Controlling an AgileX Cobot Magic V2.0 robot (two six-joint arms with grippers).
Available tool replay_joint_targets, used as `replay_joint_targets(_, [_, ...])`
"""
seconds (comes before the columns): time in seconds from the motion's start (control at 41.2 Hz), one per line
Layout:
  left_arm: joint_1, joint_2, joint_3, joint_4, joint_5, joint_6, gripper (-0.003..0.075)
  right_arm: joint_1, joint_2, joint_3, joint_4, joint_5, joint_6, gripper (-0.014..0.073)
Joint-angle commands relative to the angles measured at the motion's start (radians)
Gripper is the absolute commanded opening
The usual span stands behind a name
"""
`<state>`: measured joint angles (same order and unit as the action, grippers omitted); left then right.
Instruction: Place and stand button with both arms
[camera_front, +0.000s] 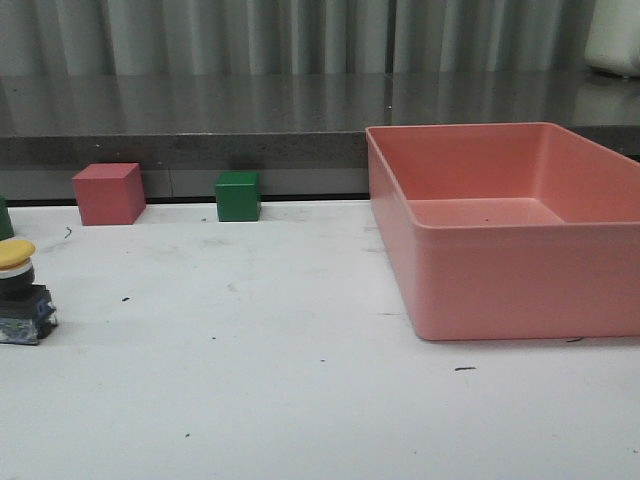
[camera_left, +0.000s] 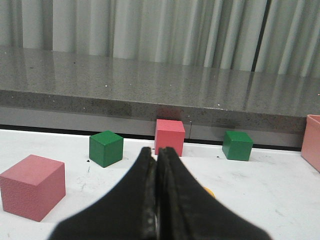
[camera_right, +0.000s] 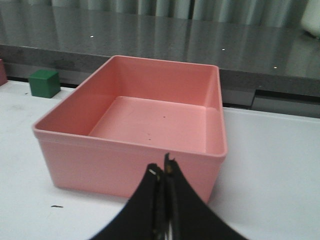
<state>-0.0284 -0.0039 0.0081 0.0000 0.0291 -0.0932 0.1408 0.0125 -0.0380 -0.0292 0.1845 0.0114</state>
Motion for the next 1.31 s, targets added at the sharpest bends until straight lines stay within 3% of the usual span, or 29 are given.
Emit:
replay_joint_targets(0.0, [0.004, -0.023, 0.015, -0.007, -0.089, -0.009, -0.0020, -0.042, -0.014, 0.020, 0.005, -0.160, -0.006, -0.0118])
replay_joint_targets(0.34, [0.004, -0.023, 0.015, -0.007, -0.089, -0.009, -0.0020, -0.097, -0.041, 0.061, 0.019, -0.274, -0.005, -0.0118])
replay_joint_targets(1.288, [0.004, -0.021, 0.015, -0.007, -0.089, -0.009, -0.0020, -0.137, -0.041, 0.061, 0.019, -0.274, -0.005, -0.0118])
